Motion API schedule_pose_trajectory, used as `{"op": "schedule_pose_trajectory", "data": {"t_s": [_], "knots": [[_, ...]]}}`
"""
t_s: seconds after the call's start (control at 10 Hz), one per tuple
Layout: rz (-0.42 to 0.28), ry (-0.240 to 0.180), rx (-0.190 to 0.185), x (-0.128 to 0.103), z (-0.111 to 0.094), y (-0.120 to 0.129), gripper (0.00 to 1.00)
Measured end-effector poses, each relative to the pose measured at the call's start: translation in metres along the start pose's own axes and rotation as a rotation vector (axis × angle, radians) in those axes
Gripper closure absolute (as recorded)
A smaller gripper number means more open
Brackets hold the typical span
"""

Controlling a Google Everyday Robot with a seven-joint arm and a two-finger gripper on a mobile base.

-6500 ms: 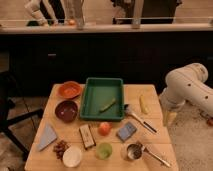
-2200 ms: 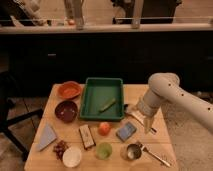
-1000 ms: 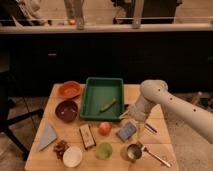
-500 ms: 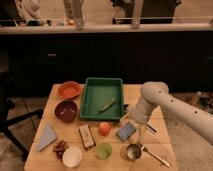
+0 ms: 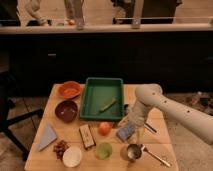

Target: Place sponge in plastic cup

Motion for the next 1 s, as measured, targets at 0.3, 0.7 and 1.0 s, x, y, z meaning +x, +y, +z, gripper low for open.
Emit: {"op": "schedule_pose_trajectory", "data": {"t_s": [0.3,0.7,1.0], "knots": [[0.005,0.013,-0.021,-0.001,0.013,-0.003,0.20],[0.048,0.021,-0.018,0.003,0.024,-0.004,0.20],[0.051,0.019,-0.025,0.005,0.028,-0.007,0.38]]}}
